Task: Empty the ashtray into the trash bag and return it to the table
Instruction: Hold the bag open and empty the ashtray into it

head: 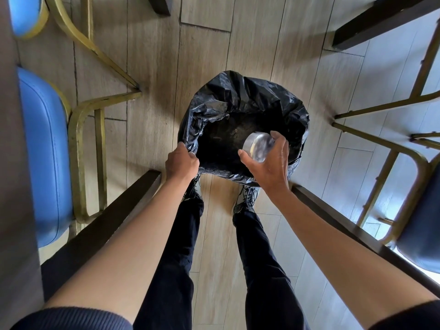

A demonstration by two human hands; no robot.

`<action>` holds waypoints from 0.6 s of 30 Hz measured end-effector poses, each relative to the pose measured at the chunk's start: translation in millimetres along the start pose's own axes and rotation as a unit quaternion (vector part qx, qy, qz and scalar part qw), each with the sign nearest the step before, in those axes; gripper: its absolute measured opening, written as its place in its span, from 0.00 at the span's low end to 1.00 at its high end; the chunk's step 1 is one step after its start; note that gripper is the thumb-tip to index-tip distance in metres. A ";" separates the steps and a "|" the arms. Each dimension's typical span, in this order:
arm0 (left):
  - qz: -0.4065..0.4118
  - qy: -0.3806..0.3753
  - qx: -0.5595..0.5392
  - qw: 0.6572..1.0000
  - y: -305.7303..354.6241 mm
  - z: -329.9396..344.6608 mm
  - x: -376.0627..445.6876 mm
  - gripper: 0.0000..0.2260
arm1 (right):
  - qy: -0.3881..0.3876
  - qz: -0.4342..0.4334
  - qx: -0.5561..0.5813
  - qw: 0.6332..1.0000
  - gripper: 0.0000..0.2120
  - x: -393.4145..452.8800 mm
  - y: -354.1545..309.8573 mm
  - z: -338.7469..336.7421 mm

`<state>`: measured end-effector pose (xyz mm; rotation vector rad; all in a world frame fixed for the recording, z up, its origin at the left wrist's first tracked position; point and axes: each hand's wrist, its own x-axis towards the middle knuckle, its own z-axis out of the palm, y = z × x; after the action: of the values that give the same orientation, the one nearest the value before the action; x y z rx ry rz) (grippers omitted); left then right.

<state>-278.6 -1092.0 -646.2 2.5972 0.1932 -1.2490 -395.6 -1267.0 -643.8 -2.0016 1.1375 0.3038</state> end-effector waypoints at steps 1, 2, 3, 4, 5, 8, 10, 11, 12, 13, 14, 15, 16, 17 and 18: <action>0.002 0.002 -0.001 1.000 -0.4 0.0 -0.2 0.10 | -0.005 -0.003 -0.002 1.000 0.47 1.5 1.4 0.0; 0.002 0.003 -0.002 1.000 -1.2 0.8 0.6 0.10 | -0.007 -0.006 -0.004 1.000 0.48 3.1 2.9 0.3; 0.003 0.004 -0.003 1.000 -1.6 1.3 0.7 0.09 | -0.005 -0.011 -0.006 1.000 0.48 3.8 4.7 1.5; 0.002 0.006 -0.005 1.000 -2.4 2.2 1.6 0.09 | 0.001 -0.018 -0.008 1.000 0.48 4.3 6.6 3.2; 0.000 0.008 -0.011 1.000 -3.4 3.0 2.4 0.08 | 0.006 -0.024 -0.012 1.000 0.48 3.9 8.3 5.7; -0.001 0.018 -0.040 0.999 -8.2 4.6 5.7 0.04 | -0.017 -0.037 -0.047 0.998 0.47 -0.4 16.5 13.9; -0.004 0.021 -0.063 0.998 -12.9 5.9 7.2 0.04 | -0.067 -0.048 -0.089 0.993 0.46 -2.3 22.3 18.1; -0.009 0.021 -0.073 0.997 -15.1 6.9 6.8 0.05 | -0.088 -0.055 -0.107 0.989 0.46 -2.3 23.4 18.9; -0.015 0.020 -0.084 0.996 -16.3 7.9 6.3 0.06 | -0.097 -0.062 -0.116 0.987 0.47 -1.7 23.8 19.1; -0.017 0.022 -0.093 0.995 -16.5 9.0 5.5 0.06 | -0.092 -0.069 -0.116 0.987 0.47 -0.9 23.5 19.0; -0.017 0.025 -0.098 0.995 -16.4 10.5 5.9 0.07 | -0.079 -0.073 -0.109 0.988 0.47 -0.2 22.9 19.1; -0.016 0.027 -0.100 0.995 -15.7 11.4 6.5 0.07 | -0.070 -0.073 -0.102 0.990 0.46 0.6 22.4 19.1; -0.018 0.026 -0.099 0.995 -14.8 11.6 7.2 0.06 | -0.071 -0.068 -0.100 0.990 0.46 1.4 21.6 19.5; -0.021 0.026 -0.097 0.995 -13.7 11.4 7.6 0.06 | -0.085 -0.060 -0.107 0.989 0.45 2.3 20.5 20.1; -0.027 0.024 -0.098 0.995 -13.4 11.7 7.6 0.07 | -0.100 -0.053 -0.115 0.987 0.45 3.2 19.9 20.6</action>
<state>-285.7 -1082.4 -661.5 2.4691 0.3766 -1.1249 -406.4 -1259.3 -669.4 -2.1662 0.9004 0.5896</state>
